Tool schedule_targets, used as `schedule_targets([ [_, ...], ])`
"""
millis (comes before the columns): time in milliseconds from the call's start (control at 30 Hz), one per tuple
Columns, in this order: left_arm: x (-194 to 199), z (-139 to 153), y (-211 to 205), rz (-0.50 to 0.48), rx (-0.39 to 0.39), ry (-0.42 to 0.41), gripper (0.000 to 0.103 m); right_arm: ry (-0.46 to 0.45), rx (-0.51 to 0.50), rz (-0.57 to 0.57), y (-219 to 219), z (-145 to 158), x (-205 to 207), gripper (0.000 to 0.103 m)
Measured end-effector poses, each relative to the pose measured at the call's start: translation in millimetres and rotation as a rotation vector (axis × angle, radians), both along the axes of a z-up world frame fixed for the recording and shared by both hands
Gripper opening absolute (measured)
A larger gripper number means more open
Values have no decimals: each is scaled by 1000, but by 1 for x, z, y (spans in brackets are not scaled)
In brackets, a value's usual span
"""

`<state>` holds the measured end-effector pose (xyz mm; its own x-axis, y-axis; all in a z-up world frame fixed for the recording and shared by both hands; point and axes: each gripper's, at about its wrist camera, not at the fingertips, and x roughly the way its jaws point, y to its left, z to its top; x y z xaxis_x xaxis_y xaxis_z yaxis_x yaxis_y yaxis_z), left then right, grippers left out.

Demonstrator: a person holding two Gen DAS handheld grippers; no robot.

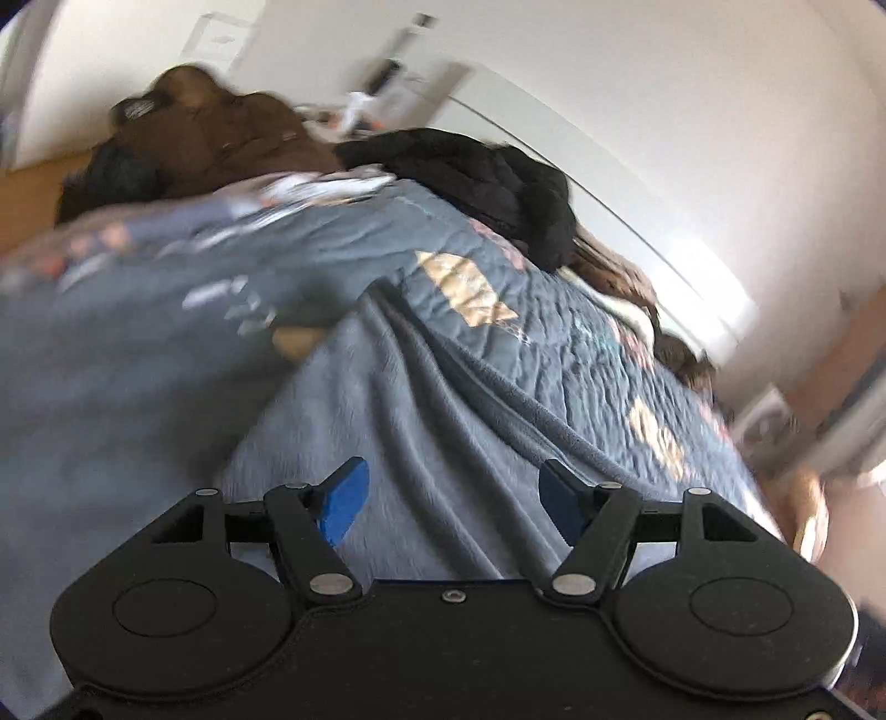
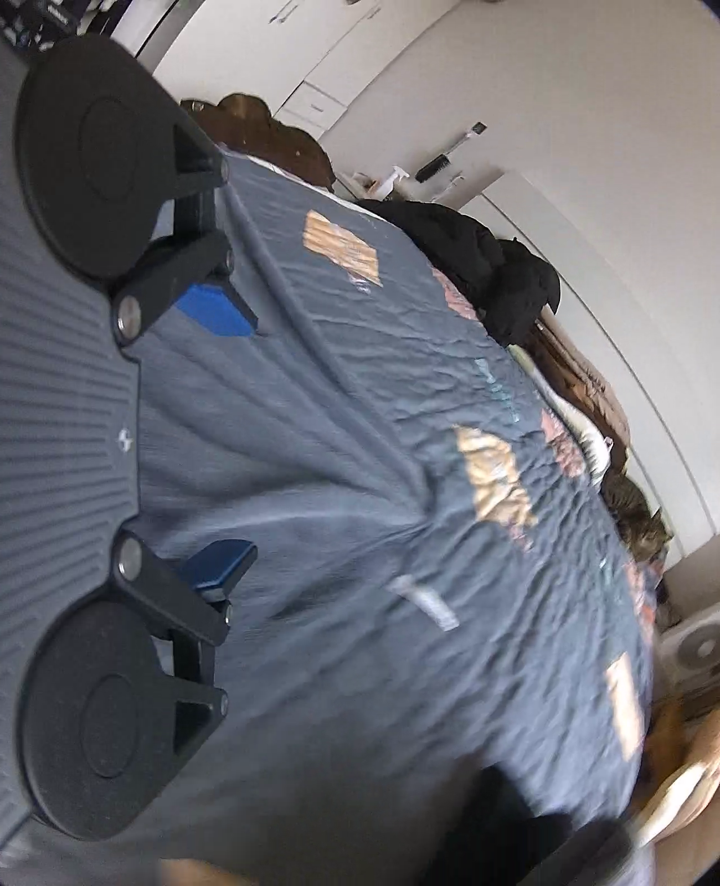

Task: Fold clothes
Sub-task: 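Open both grippers and release the blanket onto the quilt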

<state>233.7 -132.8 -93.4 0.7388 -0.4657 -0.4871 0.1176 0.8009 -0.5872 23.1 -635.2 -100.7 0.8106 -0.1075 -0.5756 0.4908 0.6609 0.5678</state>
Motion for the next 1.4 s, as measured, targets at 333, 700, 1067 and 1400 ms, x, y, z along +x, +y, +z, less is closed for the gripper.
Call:
schedule_targets([
  [333,-19,-92,12,240,-258,201,67,2,153,-87,-2,-64,-39,80],
  [700,22,-117,19,273,-239,174,67,-25,135,-90,4,-83,-21,80],
  [1067,42,-126,7,276,-260,144,67,-21,109,51,45,-85,0,80],
  [1400,57,-132,-1,272,-264,124,64,-13,92,74,52,-84,0,80],
])
